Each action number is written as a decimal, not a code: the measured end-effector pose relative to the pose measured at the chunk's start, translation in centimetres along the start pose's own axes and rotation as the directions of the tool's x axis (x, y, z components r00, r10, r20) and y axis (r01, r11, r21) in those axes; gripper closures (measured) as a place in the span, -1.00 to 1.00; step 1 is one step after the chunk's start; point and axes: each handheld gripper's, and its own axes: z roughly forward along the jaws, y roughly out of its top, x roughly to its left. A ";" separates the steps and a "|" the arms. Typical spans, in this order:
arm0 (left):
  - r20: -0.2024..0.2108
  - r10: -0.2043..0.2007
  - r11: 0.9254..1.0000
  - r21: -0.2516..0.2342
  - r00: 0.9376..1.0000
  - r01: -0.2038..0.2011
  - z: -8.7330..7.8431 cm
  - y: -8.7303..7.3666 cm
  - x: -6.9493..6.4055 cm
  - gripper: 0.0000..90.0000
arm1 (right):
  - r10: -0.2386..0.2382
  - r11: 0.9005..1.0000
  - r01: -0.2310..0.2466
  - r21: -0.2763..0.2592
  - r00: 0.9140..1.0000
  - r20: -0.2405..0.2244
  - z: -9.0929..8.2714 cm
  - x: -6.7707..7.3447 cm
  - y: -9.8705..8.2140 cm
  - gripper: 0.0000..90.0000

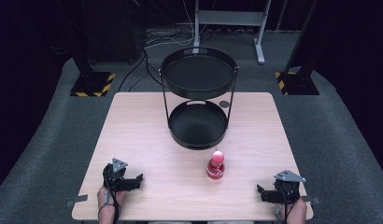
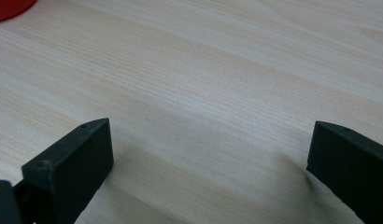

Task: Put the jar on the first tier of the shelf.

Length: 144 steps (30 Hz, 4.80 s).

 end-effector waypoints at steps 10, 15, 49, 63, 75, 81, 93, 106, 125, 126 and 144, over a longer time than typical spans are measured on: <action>0.000 0.000 1.000 0.001 1.000 0.000 0.0 0.0 0.0 -0.94 | -0.003 1.000 0.003 0.008 1.000 -0.003 0.1 0.0 0.0 -1.00; 0.000 0.000 1.000 0.001 1.000 0.000 0.0 0.0 0.0 -0.94 | -0.006 1.000 0.006 -0.014 1.000 -0.005 -0.1 0.0 0.0 -0.98; 0.001 0.001 1.000 0.000 1.000 -0.001 0.0 0.0 0.0 -0.93 | 0.019 0.990 -0.025 -0.135 0.999 -0.043 -1.9 2.1 1.1 -0.98; 0.001 0.001 1.000 -0.001 1.000 -0.001 0.0 0.0 0.0 -0.93 | 0.006 0.988 -0.018 -0.151 0.997 -0.079 -1.7 3.5 1.8 -0.97; 0.001 0.001 1.000 -0.001 1.000 -0.001 0.0 0.0 0.0 -0.93 | 0.003 0.982 -0.026 -0.186 0.992 -0.123 -1.5 4.6 2.7 -0.97; 0.001 0.002 1.000 -0.001 1.000 -0.002 0.0 0.0 0.0 -0.93 | -0.005 0.981 -0.023 -0.193 0.990 -0.142 -1.3 5.3 3.2 -0.97; 0.000 0.002 1.000 -0.002 1.000 -0.002 0.0 0.0 0.0 -0.92 | -0.042 0.981 0.008 -0.194 0.984 -0.172 -0.9 6.7 4.2 -0.97; 0.000 0.001 1.000 -0.002 1.000 -0.001 0.0 0.0 0.0 -0.92 | -0.071 0.975 0.024 -0.219 0.975 -0.209 -0.4 8.4 5.6 -0.97; 0.001 0.002 1.000 -0.002 1.000 -0.002 0.0 0.0 0.0 -0.92 | -0.083 0.970 0.020 -0.242 0.964 -0.253 0.0 10.2 7.6 -0.98; 0.001 0.003 1.000 -0.002 1.000 -0.003 0.0 0.0 0.0 -0.92 | -0.085 0.969 0.021 -0.245 0.963 -0.255 0.0 10.3 7.7 -0.98; 0.001 0.002 1.000 -0.002 1.000 -0.002 0.0 0.0 0.0 -0.92 | -0.103 0.966 0.031 -0.258 0.957 -0.270 1.2 12.0 9.9 -0.98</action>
